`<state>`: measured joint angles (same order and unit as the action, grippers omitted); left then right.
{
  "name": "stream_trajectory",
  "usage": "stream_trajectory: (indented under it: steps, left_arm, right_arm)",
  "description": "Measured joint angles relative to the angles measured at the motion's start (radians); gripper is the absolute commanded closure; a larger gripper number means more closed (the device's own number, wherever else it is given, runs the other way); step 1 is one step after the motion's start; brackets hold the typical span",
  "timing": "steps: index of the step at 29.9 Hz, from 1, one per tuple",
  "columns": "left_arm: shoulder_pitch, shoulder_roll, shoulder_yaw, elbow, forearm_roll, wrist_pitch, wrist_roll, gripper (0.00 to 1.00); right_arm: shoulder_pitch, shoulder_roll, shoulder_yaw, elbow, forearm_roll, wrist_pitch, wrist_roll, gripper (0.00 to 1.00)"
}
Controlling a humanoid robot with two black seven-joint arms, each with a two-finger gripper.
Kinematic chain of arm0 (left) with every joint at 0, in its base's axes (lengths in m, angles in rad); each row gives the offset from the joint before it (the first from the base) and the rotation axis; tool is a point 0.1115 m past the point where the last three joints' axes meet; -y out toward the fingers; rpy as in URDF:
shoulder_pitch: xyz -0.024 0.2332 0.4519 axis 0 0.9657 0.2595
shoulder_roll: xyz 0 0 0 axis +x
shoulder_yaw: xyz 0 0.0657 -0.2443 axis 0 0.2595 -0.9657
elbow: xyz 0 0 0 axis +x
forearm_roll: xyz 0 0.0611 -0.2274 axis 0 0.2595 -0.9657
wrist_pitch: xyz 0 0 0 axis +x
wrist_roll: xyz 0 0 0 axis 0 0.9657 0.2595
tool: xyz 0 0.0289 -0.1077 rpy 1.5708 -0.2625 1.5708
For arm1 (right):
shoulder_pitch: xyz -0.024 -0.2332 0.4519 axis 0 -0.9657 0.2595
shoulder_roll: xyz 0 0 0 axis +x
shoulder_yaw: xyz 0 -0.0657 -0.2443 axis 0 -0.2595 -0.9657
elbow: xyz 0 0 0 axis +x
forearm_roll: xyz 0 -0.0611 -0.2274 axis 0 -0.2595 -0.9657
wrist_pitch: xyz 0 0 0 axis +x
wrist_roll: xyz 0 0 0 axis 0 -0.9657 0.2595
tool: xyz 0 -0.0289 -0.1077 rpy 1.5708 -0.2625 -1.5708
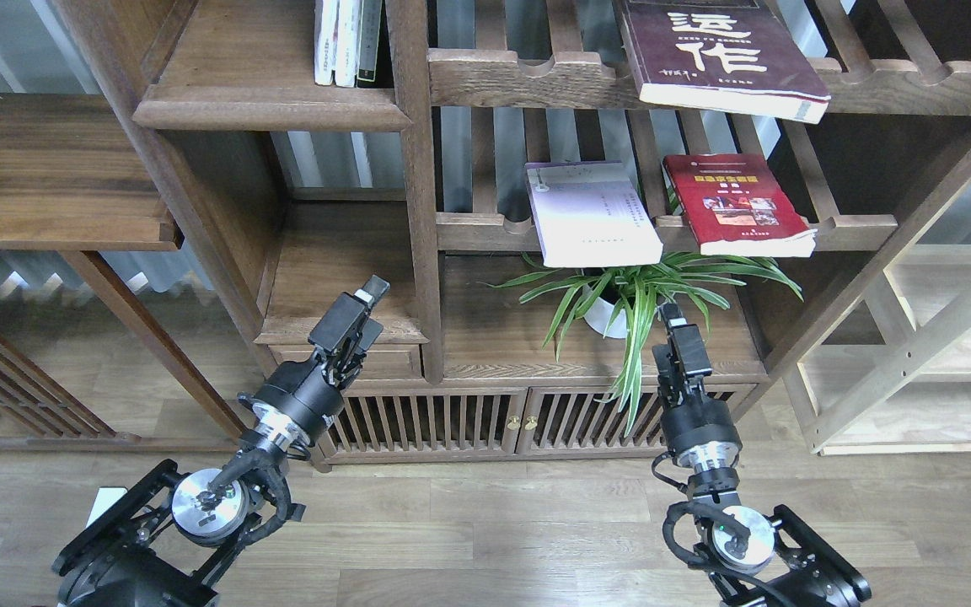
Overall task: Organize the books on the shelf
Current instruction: 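Raise both grippers toward the middle shelf holding the red book, then reach the right gripper up to the red book's top edge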
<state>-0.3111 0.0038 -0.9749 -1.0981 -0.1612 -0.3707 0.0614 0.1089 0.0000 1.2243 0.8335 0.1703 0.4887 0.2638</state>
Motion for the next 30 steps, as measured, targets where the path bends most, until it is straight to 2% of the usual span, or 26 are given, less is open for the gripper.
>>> stream_trajectory:
  steps: [7, 20, 30]
  left_arm:
    - [0.013, -0.003, 0.039, 0.011, -0.001, -0.11, -0.006, 0.01]
    - [0.082, 0.042, 0.043, 0.002, -0.006, -0.118, -0.021, 0.01]
    - [0.166, 0.094, -0.014, 0.001, -0.008, -0.118, -0.02, 0.01]
  right_arm:
    - [0.005, 0.0, 0.025, -0.029, 0.0, 0.0, 0.0, 0.0]
    - [0.138, 0.0, 0.072, -0.135, -0.002, 0.0, 0.0, 0.0]
    - [0.177, 0.0, 0.077, -0.154, 0.002, 0.0, 0.002, 0.0]
